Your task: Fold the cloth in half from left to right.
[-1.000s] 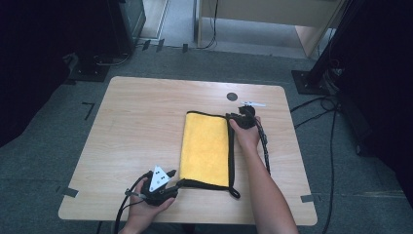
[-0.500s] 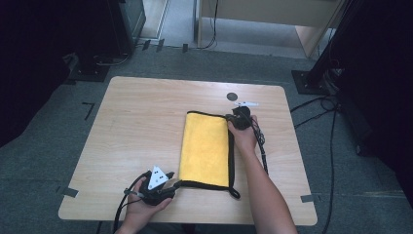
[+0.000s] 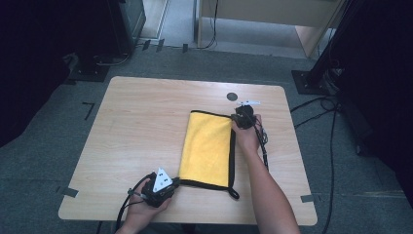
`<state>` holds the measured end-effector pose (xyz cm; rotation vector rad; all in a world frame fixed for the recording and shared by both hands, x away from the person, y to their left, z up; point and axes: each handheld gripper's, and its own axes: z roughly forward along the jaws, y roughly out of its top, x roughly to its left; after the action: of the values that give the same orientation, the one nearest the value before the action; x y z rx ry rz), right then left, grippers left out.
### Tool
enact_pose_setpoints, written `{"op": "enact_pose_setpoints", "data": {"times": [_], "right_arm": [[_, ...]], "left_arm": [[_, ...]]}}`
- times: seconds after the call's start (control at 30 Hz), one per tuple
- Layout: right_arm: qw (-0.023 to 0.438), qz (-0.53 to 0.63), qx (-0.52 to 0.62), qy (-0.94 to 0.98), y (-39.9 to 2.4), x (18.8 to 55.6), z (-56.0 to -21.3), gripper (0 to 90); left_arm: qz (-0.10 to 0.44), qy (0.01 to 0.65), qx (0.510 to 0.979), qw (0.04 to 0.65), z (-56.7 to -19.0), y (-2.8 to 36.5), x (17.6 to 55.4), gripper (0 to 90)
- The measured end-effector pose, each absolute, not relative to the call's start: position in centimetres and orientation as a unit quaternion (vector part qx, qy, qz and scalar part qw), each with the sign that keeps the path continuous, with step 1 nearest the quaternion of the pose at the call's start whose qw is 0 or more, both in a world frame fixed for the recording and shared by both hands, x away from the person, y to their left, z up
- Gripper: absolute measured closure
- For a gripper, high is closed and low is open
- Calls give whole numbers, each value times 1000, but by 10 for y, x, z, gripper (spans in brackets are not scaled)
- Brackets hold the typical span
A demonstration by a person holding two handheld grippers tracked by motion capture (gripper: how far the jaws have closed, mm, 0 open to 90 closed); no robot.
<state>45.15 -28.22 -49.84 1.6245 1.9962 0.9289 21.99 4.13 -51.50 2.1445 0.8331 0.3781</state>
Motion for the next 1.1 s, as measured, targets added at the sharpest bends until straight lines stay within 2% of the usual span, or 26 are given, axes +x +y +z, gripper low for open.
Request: {"op": "enact_pose_setpoints", "data": {"times": [0.17, 0.23, 0.37, 0.6, 0.83, 0.87, 0.9, 1.1], "right_arm": [[195, 333, 592, 708, -285, 452, -507, 850], [194, 340, 598, 700, -287, 453, -508, 761], [181, 371, 599, 686, -292, 445, -502, 693], [192, 379, 581, 694, -296, 416, -497, 653], [159, 421, 575, 683, -305, 356, -489, 645], [159, 421, 575, 683, -305, 356, -489, 645], [155, 424, 565, 690, -306, 338, -487, 645], [148, 426, 544, 708, -301, 288, -482, 632]], "left_arm": [[148, 329, 846, 391, -516, 41, 221, 849], [147, 332, 845, 392, -516, 41, 221, 834], [144, 333, 845, 392, -516, 42, 222, 817], [144, 334, 843, 395, -517, 41, 222, 807], [143, 338, 843, 393, -517, 41, 223, 796], [143, 338, 843, 393, -517, 41, 223, 795], [141, 340, 842, 394, -517, 41, 223, 793], [138, 342, 842, 395, -517, 42, 224, 791]]}}
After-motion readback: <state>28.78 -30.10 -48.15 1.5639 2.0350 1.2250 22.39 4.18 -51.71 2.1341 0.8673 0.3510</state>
